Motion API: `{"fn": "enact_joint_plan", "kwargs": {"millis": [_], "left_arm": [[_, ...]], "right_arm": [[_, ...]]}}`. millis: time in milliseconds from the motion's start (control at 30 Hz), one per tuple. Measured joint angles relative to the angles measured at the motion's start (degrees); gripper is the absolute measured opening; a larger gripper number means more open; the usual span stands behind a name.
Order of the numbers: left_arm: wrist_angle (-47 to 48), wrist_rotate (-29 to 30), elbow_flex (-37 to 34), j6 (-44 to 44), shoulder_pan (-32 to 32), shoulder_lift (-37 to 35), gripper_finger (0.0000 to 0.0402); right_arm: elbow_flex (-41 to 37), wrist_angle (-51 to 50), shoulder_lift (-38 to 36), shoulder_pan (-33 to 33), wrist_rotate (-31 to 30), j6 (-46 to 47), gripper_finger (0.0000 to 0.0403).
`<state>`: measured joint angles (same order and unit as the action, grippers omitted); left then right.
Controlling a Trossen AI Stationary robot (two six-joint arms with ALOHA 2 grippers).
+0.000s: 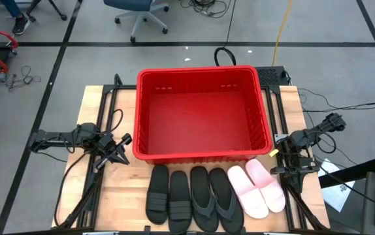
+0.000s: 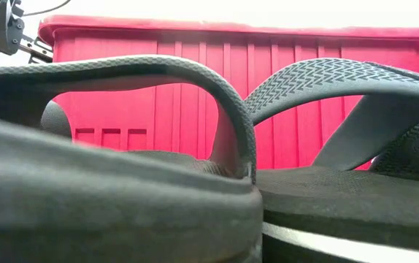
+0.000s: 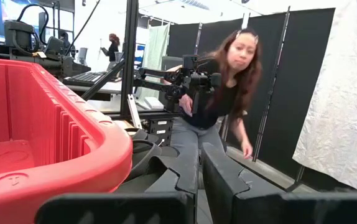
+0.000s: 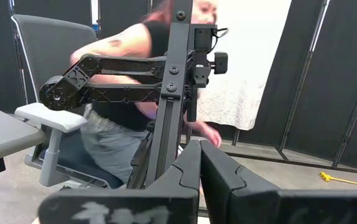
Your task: Pick and place slides into bin
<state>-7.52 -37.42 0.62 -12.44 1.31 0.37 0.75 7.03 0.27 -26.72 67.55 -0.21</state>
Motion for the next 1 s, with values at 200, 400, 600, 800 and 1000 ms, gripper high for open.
{"fn": "enact_joint_plan", "kwargs": {"millis": [200, 400, 600, 800, 1000], "left_arm": [[-0.01, -0.01, 0.00, 0.02, 0.01, -0.01, 0.0021], [-0.01, 0.00, 0.00, 0.01, 0.00, -0.01, 0.0021], [0.01, 0.01, 0.00, 0.01, 0.01, -0.01, 0.0021], [0.01, 0.01, 0.00, 0.01, 0.01, -0.01, 0.0021], [0.01, 0.01, 0.00, 0.01, 0.01, -0.01, 0.0021]], "right_arm": [[0.00, 0.01, 0.01, -0.02, -0.01, -0.61, 0.0000], [0.00, 0.67, 0.02, 0.00, -0.17, 6.88, 0.0000], [0.00, 5.59, 0.02, -0.02, -9.10, 4.52, 0.0000], [0.02, 11.78, 0.02, -0.02, -24.40, 7.12, 0.0000], [0.02, 15.77, 0.02, 0.00, -26.99, 7.63, 0.0000]]}}
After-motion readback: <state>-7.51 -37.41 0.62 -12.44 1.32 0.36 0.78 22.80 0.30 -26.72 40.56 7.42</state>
